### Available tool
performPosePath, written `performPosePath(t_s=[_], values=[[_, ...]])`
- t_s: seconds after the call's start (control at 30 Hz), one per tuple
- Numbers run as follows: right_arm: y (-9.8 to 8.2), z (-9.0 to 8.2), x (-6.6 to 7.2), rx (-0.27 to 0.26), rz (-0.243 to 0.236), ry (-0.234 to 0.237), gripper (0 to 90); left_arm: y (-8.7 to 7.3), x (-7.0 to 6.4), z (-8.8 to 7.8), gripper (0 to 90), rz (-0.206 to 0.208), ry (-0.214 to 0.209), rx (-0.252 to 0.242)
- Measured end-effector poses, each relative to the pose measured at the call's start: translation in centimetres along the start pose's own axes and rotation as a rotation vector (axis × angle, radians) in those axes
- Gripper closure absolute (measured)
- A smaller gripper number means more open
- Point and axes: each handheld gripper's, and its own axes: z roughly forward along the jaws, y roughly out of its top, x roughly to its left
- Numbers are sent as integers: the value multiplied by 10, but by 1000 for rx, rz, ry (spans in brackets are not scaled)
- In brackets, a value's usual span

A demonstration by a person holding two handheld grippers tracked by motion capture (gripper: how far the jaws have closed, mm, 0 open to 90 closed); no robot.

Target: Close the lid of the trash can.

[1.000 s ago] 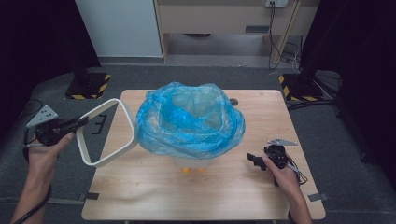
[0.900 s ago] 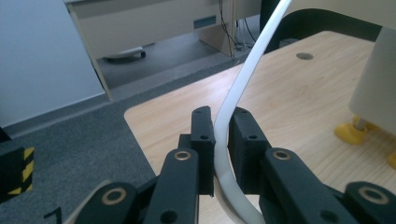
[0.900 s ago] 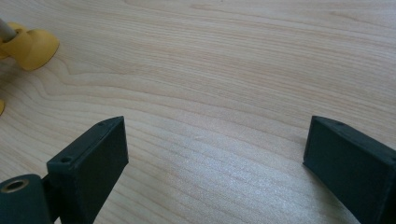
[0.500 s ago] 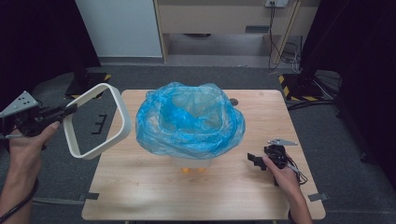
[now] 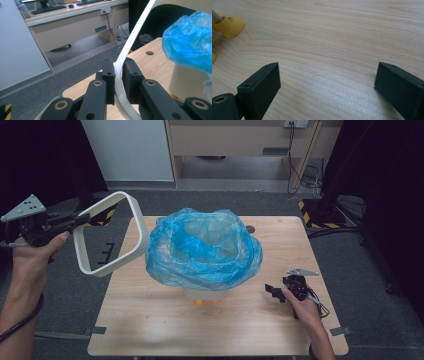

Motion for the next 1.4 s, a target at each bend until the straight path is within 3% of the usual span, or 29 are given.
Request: performPosePath(t_s=[0.47,0.83,1.4], values=[[0,-1,-1,1,-5,6,70,53,-22,45,805,47,-65,10],[-1,-2,-2,-4,-4,8,78,77,-49,86,805,89,-123,54],[-1,-2,-3,0,-7,18,78,119,-99,128,805,173,-220,110]])
